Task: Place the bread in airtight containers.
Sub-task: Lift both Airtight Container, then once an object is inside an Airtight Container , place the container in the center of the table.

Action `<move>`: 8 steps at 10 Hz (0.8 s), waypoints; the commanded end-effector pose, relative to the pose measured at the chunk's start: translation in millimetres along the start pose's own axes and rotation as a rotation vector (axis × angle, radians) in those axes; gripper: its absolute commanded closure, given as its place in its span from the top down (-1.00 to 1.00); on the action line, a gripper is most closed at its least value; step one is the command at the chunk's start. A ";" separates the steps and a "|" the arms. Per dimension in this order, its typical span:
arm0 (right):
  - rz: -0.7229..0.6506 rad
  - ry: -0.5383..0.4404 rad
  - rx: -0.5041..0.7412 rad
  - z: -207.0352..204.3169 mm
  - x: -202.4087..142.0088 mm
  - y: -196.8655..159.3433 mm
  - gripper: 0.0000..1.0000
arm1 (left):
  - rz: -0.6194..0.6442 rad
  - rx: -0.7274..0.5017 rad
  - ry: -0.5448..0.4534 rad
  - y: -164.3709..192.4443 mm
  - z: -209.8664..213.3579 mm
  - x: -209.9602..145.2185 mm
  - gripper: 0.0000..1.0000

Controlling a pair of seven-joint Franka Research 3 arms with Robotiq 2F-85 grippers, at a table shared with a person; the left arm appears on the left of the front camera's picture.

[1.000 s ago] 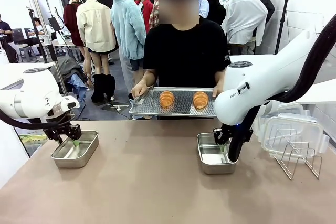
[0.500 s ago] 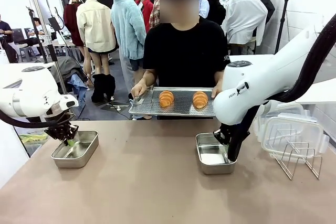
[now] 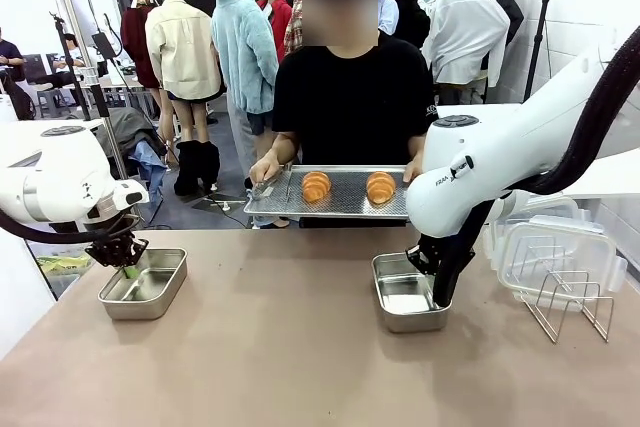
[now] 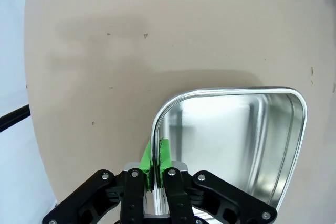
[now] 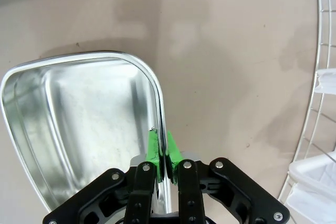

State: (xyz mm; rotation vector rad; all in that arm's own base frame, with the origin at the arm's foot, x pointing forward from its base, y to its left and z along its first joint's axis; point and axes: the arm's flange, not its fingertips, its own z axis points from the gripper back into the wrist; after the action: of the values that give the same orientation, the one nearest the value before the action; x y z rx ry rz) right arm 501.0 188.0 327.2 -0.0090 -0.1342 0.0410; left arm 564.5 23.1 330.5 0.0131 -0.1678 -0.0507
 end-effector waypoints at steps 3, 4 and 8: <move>0.000 -0.001 0.000 0.3 0.0 0.0 -1.00 | 0.000 0.000 0.000 0.0 0.0 0.0 -1.00; 0.000 -0.001 0.000 0.3 0.0 0.0 -1.00 | 0.000 0.000 0.000 0.0 0.0 0.0 -1.00; 0.000 -0.001 0.000 0.3 0.0 0.0 -1.00 | 0.000 0.000 0.000 0.0 0.0 0.0 -1.00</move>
State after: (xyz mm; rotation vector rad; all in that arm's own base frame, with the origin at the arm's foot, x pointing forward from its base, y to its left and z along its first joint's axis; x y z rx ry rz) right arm 500.9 188.1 327.8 -0.0088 -0.1350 0.0425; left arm 563.8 22.7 330.6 0.0154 -0.1647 -0.0535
